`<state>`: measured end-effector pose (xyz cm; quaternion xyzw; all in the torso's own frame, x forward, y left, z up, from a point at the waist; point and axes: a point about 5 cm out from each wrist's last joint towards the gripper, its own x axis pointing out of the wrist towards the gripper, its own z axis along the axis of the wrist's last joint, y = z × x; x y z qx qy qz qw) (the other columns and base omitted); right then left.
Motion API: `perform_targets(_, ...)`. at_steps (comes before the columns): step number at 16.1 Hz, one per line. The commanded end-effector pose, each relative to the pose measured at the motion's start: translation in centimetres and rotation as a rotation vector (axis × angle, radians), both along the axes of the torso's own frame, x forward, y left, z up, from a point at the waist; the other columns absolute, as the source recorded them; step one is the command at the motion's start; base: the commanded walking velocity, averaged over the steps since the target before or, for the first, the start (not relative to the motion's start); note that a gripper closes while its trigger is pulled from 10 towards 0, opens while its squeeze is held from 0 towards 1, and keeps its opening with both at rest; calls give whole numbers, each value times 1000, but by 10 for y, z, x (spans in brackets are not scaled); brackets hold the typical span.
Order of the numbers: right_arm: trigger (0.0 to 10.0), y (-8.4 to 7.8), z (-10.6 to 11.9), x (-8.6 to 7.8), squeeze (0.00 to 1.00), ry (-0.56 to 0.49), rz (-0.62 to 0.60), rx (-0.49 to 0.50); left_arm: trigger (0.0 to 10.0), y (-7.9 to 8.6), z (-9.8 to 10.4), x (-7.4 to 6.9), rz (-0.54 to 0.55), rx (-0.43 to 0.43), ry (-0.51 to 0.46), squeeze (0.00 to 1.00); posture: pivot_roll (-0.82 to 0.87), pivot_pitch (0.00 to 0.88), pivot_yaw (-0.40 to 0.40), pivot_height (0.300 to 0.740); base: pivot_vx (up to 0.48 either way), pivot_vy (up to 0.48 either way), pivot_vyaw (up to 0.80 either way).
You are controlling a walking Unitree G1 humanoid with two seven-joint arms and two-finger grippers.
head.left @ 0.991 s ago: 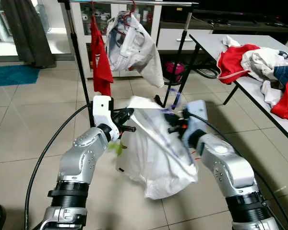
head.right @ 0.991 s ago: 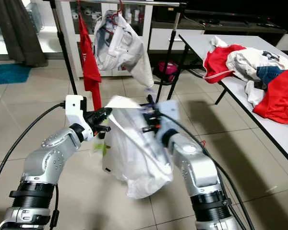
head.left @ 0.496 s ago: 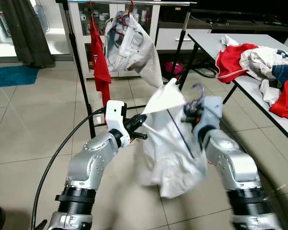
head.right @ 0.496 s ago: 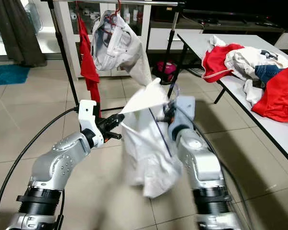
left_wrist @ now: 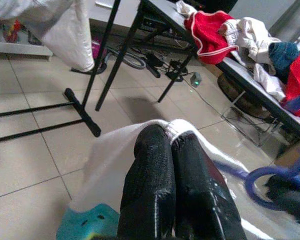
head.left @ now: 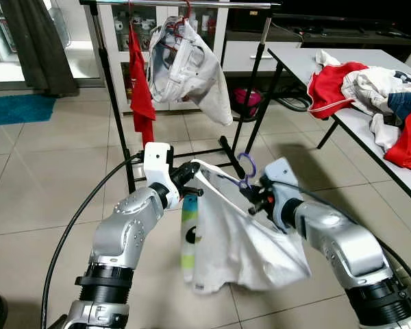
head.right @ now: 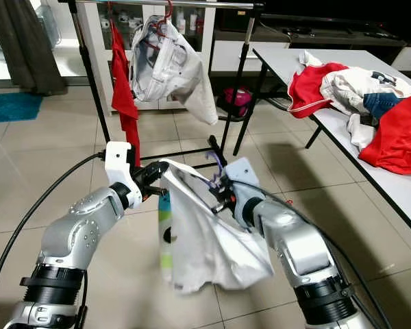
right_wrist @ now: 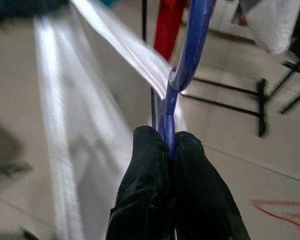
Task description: Hang hanger
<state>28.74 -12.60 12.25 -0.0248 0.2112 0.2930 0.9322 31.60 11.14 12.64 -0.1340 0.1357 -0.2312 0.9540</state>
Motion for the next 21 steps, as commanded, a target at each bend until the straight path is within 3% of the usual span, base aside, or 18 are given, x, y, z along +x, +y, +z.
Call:
perform_targets(1,10000,-3,13,3,0,-14,-18,84,0,-1,4,4,6,20,-18,0,-122,0,-58,740,0,0,0)
perform_targets(3,10000,-9,10,9,0,-17,-118,45,0,-4,3,2,-24,22,-8,0,-122,0,-58,740,0,0,0)
perform_targets(5,10000,-29,6,25,0,-54,-454,10,0,-9,3,-1,-60,18,-3,0,-121,0,-60,740,0,0,0)
perform_targets(6,10000,-30,7,26,0,-57,-486,29,0,-10,2,-1,-60,18,-2,0,-121,0,-60,740,0,0,0)
perform_targets(11,10000,-14,14,29,0,-98,-460,82,0,-18,5,-4,-116,-8,4,0,-117,0,-63,740,0,0,0)
perform_targets(13,10000,3,27,30,0,-156,-363,163,0,-18,5,-1,-95,-5,0,0,-119,0,-64,740,0,0,0)
perform_targets(15,10000,10,31,26,0,-176,-288,161,0,-16,10,5,-53,26,-50,0,-119,0,-64,740,0,0,0)
perform_targets(16,10000,11,30,25,0,-179,-279,135,10000,-17,13,7,-48,28,-61,0,-119,0,-64,740,0,0,0)
perform_targets(17,10000,10,28,25,0,-173,-270,153,10000,-18,19,5,-84,25,-100,255,-121,0,-65,740,0,0,0)
perform_targets(18,10000,9,28,24,0,-169,-272,162,10000,-17,20,5,-82,17,-108,1000,-121,0,-65,740,0,0,0)
perform_targets(21,10000,9,30,24,0,-172,-244,207,10000,-23,31,-7,-219,-87,-126,1000,-120,0,-65,740,0,0,0)
